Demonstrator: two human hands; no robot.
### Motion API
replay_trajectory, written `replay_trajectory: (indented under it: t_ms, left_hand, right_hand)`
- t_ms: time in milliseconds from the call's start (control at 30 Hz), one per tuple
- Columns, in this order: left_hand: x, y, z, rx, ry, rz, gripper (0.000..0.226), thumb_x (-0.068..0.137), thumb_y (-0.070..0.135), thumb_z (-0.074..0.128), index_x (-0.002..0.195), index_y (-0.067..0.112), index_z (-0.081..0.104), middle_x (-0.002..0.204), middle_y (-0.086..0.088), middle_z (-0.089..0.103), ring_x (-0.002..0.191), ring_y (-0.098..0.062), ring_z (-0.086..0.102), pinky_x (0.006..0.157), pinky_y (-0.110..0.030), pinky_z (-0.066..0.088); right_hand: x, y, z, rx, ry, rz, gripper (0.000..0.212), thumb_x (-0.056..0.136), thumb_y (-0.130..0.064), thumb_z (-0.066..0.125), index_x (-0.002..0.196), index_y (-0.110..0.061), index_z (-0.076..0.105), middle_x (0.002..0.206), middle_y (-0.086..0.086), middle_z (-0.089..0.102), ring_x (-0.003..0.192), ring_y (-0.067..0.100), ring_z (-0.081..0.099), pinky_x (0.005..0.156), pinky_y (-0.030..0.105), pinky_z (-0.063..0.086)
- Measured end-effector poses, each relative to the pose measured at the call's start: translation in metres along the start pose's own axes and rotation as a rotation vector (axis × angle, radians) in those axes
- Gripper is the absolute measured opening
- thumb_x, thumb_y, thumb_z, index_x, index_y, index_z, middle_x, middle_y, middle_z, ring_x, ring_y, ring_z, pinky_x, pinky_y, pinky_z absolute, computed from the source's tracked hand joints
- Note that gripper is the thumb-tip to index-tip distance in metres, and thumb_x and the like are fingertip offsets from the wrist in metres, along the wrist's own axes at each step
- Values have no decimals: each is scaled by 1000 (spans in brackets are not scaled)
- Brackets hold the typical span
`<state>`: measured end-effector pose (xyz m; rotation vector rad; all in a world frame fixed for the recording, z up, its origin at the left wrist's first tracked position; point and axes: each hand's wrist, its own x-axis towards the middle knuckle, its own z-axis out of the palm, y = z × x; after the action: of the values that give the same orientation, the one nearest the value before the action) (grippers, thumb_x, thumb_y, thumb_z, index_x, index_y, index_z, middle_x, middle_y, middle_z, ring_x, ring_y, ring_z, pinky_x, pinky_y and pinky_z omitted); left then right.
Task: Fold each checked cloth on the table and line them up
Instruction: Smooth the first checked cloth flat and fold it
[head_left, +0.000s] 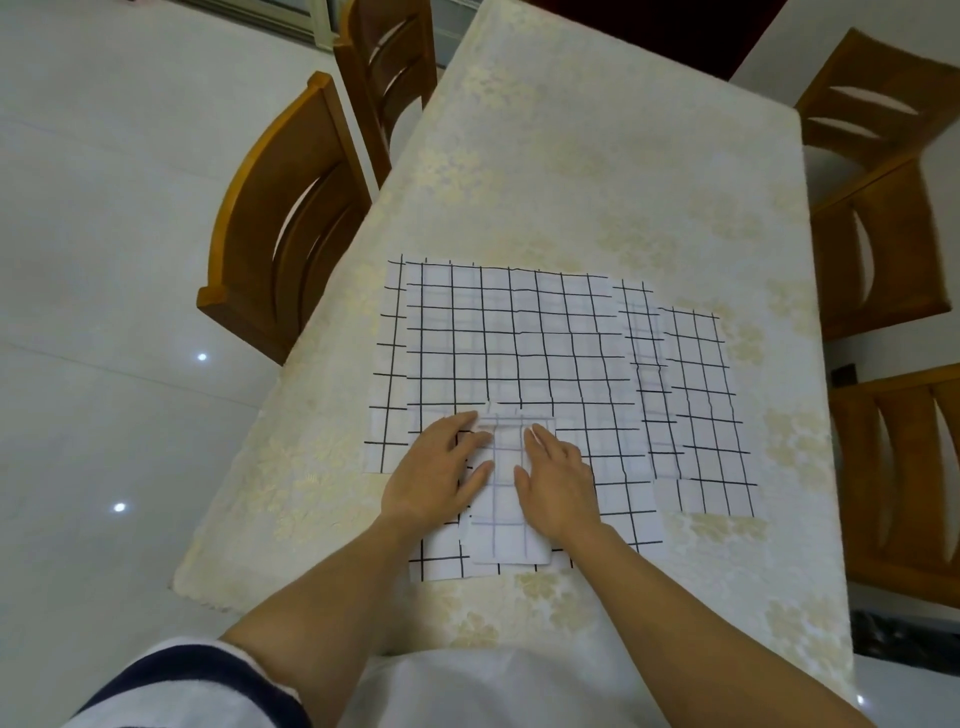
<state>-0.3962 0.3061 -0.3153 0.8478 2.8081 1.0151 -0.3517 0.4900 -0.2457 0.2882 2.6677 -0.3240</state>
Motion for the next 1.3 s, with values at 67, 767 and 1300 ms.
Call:
replay_trajectory:
  t_ms: [67, 767, 1300]
  left_hand:
    - [0, -1, 3, 31, -7, 5, 47, 101, 47, 50, 139, 20, 58, 152, -3, 45, 136, -24, 46, 110, -43, 42]
    - [49, 29, -21, -143, 0, -62, 59, 97, 40, 64, 149, 21, 44, 150, 0, 48, 142, -19, 37, 121, -40, 28]
    - [98, 56, -37, -286, -605, -191, 32, 90, 46, 71, 114, 27, 60, 118, 4, 61, 97, -15, 59, 85, -32, 50]
  right_hand:
    - [2, 0, -1, 10, -24, -4, 60, 104, -42, 34, 157, -21, 18, 165, -7, 11, 144, 23, 19, 115, 39, 26]
    - [9, 25, 4, 818, 120, 292, 38, 96, -25, 62, 67, -12, 42, 61, -2, 38, 55, 12, 33, 51, 24, 29]
    - [-13, 40, -9, 890, 55, 119, 41, 100, -23, 57, 66, -19, 35, 61, -5, 27, 52, 5, 23, 47, 18, 21]
